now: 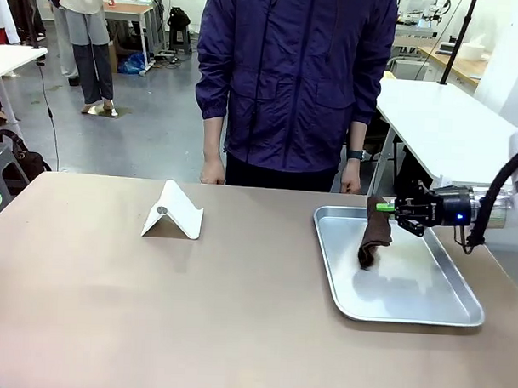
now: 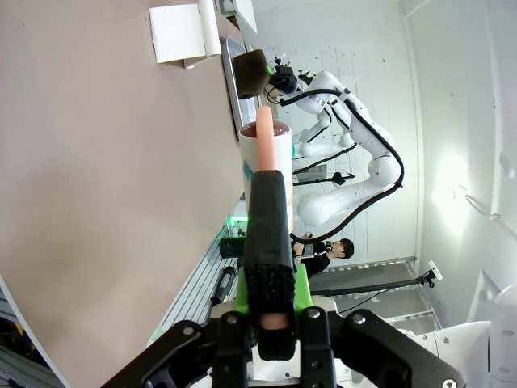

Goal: Clean the surface of the table.
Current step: Clean the area not pointed to by the person.

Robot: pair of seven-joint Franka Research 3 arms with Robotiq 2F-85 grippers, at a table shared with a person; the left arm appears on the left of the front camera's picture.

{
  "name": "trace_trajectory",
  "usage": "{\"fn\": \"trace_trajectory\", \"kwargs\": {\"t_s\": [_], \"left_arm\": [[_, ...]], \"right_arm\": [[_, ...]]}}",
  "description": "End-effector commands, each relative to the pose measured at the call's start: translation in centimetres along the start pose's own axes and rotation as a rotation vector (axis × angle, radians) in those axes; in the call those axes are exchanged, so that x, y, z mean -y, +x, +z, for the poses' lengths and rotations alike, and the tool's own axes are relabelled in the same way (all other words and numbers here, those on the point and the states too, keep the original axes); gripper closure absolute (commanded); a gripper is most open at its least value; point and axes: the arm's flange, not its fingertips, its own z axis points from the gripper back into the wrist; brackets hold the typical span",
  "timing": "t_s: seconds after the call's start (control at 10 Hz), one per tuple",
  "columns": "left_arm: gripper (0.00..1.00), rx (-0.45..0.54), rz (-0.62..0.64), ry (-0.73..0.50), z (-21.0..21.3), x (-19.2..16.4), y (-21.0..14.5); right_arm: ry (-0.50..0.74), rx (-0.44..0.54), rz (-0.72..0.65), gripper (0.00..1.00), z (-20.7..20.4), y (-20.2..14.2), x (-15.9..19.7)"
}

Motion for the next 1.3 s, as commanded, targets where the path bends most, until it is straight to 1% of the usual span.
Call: {"fn": "trace_trajectory", "kwargs": {"t_s": [0.0,0.1,0.2,0.3,0.4,0.5,0.6,0.8,0.9,1.0,1.1,1.2], "left_arm": [[0.78,0.018,0.0,-0.003,-0.3,0.6,-0.2],[0.78,0.018,0.0,-0.003,-0.3,0.6,-0.2],[0.78,0.018,0.0,-0.003,-0.3,0.6,-0.2],[0.78,0.018,0.0,-0.003,-0.3,0.6,-0.2],[0.78,0.018,0.0,-0.003,-0.3,0.6,-0.2],[0.78,0.018,0.0,-0.003,-0.3,0.6,-0.2],[0.78,0.018,0.0,-0.003,-0.3,0.6,-0.2],[0.78,0.018,0.0,-0.003,-0.3,0.6,-0.2],[0.78,0.018,0.0,-0.003,-0.3,0.6,-0.2],[0.78,0.018,0.0,-0.003,-0.3,0.6,-0.2],[0.78,0.018,0.0,-0.003,-0.3,0.6,-0.2],[0.78,0.018,0.0,-0.003,-0.3,0.6,-0.2]], "right_arm": [[0.155,-0.171,-0.089,0.92,1.5,-0.4,-0.6],[0.217,-0.289,-0.111,0.92,2.8,-1.2,-1.7],[0.256,-0.377,-0.114,0.92,4.3,-2.0,-2.8],[0.258,-0.451,-0.102,0.92,6.0,-2.9,-3.8],[0.27,-0.492,-0.093,0.92,7.9,-3.8,-4.8],[0.259,-0.468,-0.077,0.92,10.0,-4.5,-5.4],[0.214,-0.41,-0.053,0.92,11.7,-4.8,-5.3],[0.196,-0.371,-0.013,0.92,14.8,-5.7,-4.4],[0.196,-0.327,-0.005,0.92,16.4,-6.3,-3.7],[0.24,-0.244,-0.019,0.92,18.0,-6.2,-2.3],[0.238,-0.222,-0.019,0.92,18.3,-6.0,-1.8],[0.261,-0.206,-0.014,0.92,18.6,-5.7,-1.1]]}}
